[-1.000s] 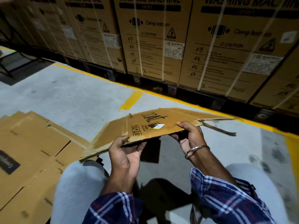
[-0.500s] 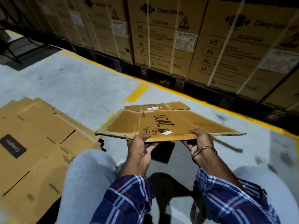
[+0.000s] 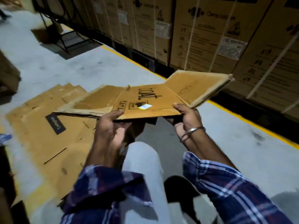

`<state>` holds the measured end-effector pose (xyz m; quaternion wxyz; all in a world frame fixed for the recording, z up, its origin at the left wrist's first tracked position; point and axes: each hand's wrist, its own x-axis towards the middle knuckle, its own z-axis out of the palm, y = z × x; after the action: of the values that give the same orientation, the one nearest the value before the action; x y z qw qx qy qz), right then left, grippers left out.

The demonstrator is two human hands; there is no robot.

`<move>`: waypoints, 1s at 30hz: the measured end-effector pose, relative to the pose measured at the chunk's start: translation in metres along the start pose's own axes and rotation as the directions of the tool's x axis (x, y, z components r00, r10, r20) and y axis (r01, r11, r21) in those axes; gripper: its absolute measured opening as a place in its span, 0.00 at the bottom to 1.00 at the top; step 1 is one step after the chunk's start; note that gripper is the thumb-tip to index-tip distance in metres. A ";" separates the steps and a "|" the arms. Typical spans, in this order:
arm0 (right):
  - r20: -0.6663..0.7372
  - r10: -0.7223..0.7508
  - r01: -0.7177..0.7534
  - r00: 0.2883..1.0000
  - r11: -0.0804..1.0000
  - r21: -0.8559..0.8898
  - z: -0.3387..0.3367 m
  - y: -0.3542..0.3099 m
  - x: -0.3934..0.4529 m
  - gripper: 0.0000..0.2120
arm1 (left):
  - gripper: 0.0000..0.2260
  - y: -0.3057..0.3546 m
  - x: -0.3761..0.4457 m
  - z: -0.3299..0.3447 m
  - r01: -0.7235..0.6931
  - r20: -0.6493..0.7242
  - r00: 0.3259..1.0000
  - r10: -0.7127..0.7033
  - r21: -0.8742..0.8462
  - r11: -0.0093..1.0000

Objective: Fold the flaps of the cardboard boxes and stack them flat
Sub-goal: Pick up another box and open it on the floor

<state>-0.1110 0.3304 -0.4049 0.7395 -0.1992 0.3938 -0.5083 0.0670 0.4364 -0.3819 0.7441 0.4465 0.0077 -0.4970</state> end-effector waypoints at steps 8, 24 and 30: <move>0.100 0.303 -0.284 0.948 0.944 -0.165 0.143 0.136 0.003 0.18 | 0.17 0.086 0.023 -0.147 -0.212 -0.194 0.964 0.182 -0.152 0.965; 0.070 0.610 -0.272 0.790 0.450 -0.851 0.156 0.217 -0.007 0.12 | 0.08 -0.062 0.101 -0.308 0.152 -0.585 0.783 -0.209 -0.146 0.978; 0.127 0.592 -0.160 0.796 0.407 -0.899 0.154 0.208 -0.005 0.06 | 0.20 -0.082 0.130 -0.316 0.088 -0.671 0.721 -0.173 -0.158 0.983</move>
<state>0.1325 0.4025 -0.4540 0.7050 -0.5455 0.4532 -0.0024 0.2081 0.5441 -0.6852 0.6768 0.5522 0.3400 -0.3484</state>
